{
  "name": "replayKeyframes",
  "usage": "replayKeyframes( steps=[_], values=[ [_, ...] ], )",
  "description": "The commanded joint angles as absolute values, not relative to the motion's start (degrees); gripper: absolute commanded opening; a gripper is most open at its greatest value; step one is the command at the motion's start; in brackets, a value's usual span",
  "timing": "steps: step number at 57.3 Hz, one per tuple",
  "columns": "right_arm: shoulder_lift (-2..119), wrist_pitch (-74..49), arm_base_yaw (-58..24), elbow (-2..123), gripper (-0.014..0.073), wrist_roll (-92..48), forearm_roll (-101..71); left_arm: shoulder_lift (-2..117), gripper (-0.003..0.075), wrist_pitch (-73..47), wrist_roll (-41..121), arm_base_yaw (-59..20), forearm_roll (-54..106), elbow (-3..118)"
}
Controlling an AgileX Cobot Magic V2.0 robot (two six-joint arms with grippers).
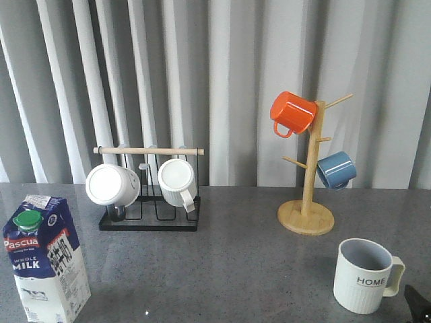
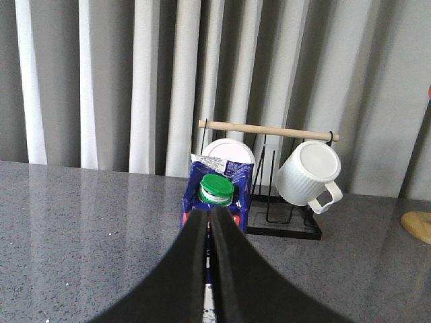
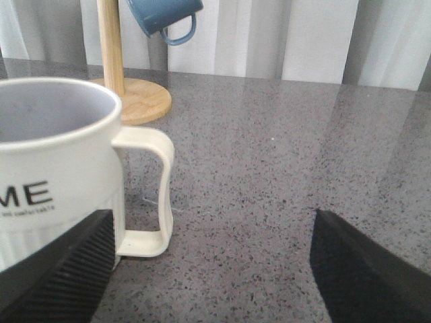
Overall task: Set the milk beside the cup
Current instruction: 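Move the right gripper to the white HOME mug and grasp it, then slide the white HOME mug with the right gripper toward the table center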
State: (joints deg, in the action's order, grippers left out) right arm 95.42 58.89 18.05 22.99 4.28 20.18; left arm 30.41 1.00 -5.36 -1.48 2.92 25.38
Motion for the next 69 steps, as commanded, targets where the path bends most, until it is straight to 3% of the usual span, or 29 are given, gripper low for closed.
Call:
replayKeyframes(
  steps=[1, 49, 55, 66, 69],
  values=[
    [96.5, 66.7, 18.4, 24.3, 0.0569, 3.3, 19.1, 30.7, -0.0006, 5.4, -5.7, -1.8, 3.3, 27.4],
    [110.1, 64.9, 18.3, 38.1, 0.0545, 9.4, 23.9, 30.7, -0.0006, 5.4, -5.7, -1.8, 3.3, 27.4],
    [111.4, 65.0, 18.3, 39.7, 0.0419, 10.4, 25.7, 30.7, -0.0006, 5.4, -5.7, -1.8, 3.3, 27.4],
    [111.5, 66.7, 16.5, 40.2, -0.0001, 10.1, 25.7, 30.7, -0.0006, 5.4, -5.7, -1.8, 3.3, 27.4],
    [111.3, 66.8, 15.4, 40.2, -0.0016, 10.8, 25.7, 30.7, -0.0006, 5.4, -5.7, -1.8, 3.3, 27.4]
  ],
)
